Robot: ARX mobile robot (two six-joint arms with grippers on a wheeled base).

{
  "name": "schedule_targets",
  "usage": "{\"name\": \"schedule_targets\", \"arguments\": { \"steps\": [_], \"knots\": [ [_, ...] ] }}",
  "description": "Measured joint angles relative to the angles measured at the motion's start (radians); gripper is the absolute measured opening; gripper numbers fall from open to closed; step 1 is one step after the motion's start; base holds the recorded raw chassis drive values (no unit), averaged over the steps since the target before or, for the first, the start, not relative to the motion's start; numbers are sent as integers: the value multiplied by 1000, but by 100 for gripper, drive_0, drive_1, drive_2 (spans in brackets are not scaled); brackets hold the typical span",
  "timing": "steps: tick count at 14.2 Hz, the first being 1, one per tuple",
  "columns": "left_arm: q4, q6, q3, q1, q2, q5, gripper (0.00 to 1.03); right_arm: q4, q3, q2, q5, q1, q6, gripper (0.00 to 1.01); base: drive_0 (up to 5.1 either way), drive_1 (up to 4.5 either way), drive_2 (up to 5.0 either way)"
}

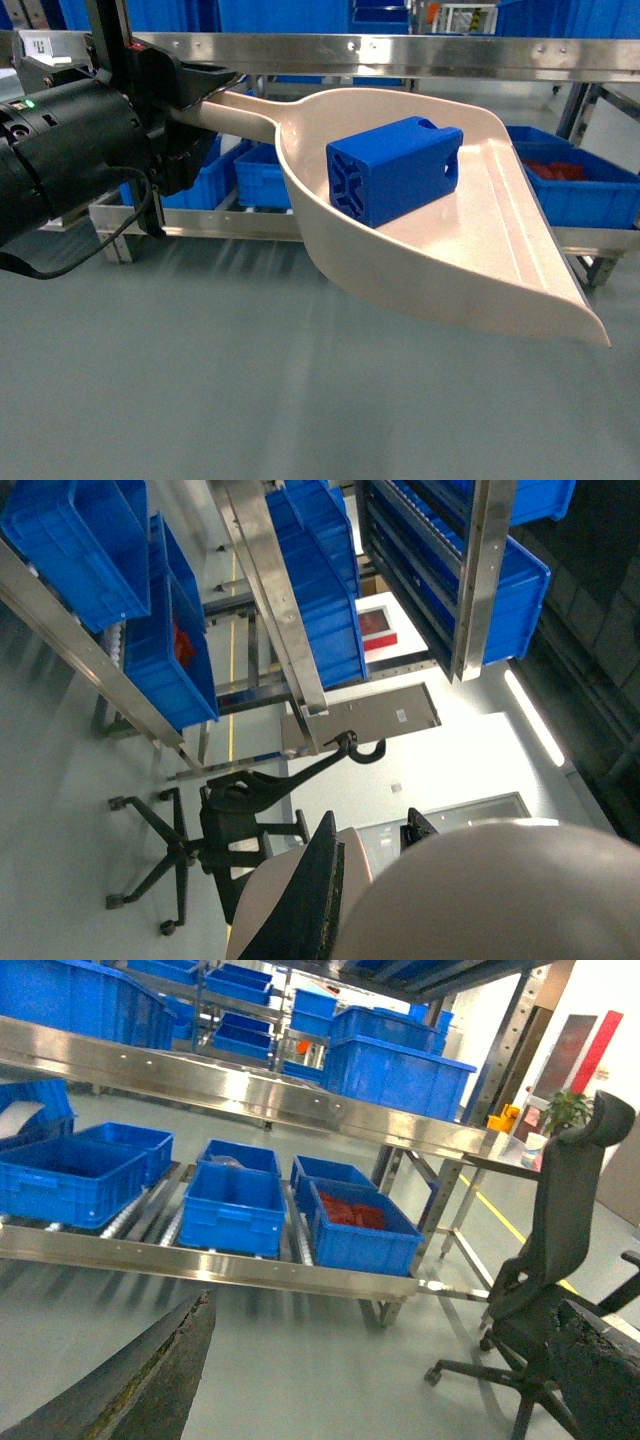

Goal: Place part in tray to right shelf

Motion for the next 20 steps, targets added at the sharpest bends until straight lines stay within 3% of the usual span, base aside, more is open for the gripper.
{"name": "schedule_targets", "arguments": {
  "steps": [20],
  "knots": [
    [0, -1, 0, 0, 0, 0, 14, 1, 0, -1, 1, 0, 0, 98, -23, -23, -23]
  ]
}}
